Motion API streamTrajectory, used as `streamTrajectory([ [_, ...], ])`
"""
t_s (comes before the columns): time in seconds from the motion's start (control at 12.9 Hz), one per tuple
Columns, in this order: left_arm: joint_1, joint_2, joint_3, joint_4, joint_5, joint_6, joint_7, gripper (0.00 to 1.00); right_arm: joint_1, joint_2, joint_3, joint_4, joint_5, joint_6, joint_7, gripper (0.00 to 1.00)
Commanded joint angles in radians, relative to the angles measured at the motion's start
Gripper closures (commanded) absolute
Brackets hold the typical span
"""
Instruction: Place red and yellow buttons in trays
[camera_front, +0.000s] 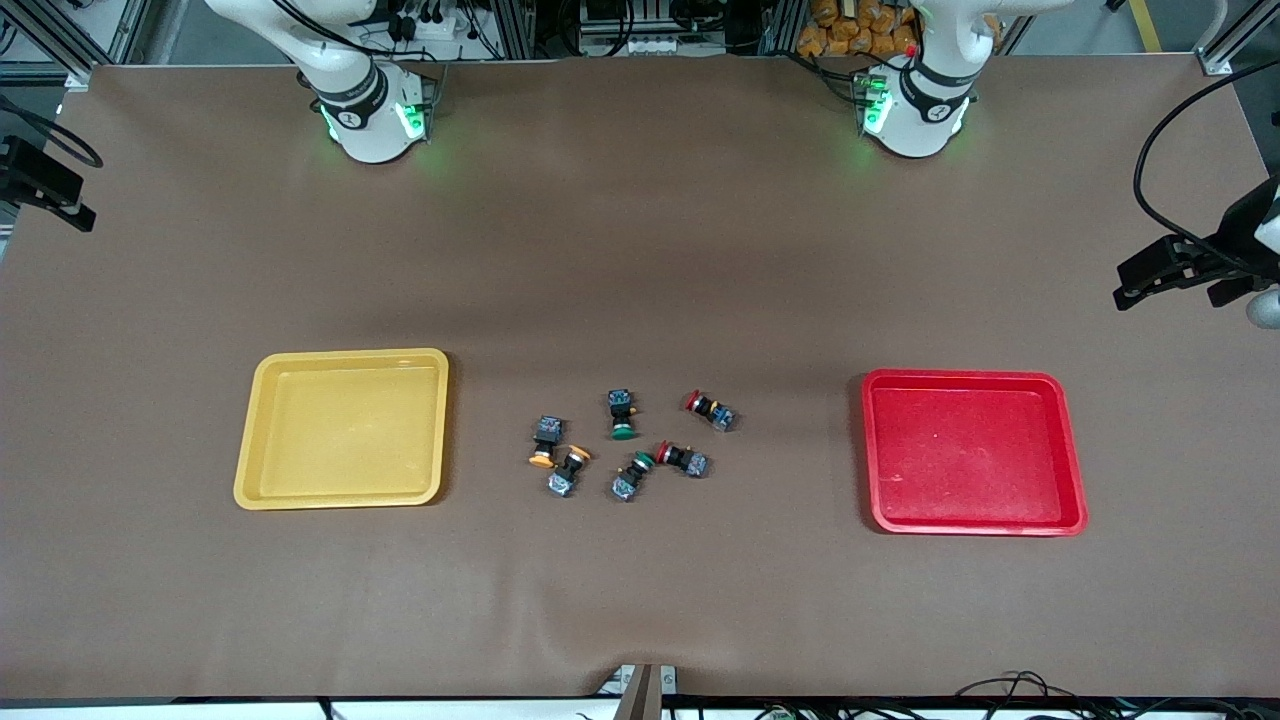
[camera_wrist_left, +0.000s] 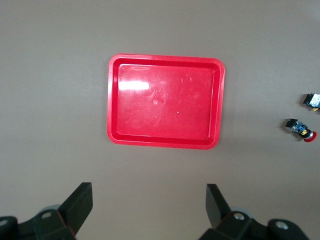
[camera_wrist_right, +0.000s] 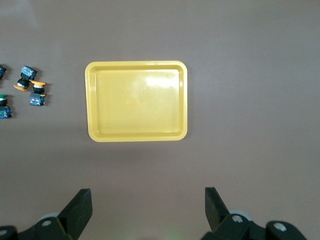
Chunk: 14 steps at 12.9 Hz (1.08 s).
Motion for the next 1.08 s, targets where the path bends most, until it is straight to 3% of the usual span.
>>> streamTrajectory([
  [0.0, 0.002, 0.002, -0.007, 0.015, 0.017, -0.015, 0.001, 0.00, -0.020, 0.000, 0.020, 0.001, 0.001, 0.013, -0.009, 0.00],
  [1.01, 0.008, 0.007, -0.017, 0.001, 0.017, -0.021, 0.018, 0.00, 0.012, 0.040, 0.025, -0.020, -0.001, 0.030, -0.006, 0.00],
])
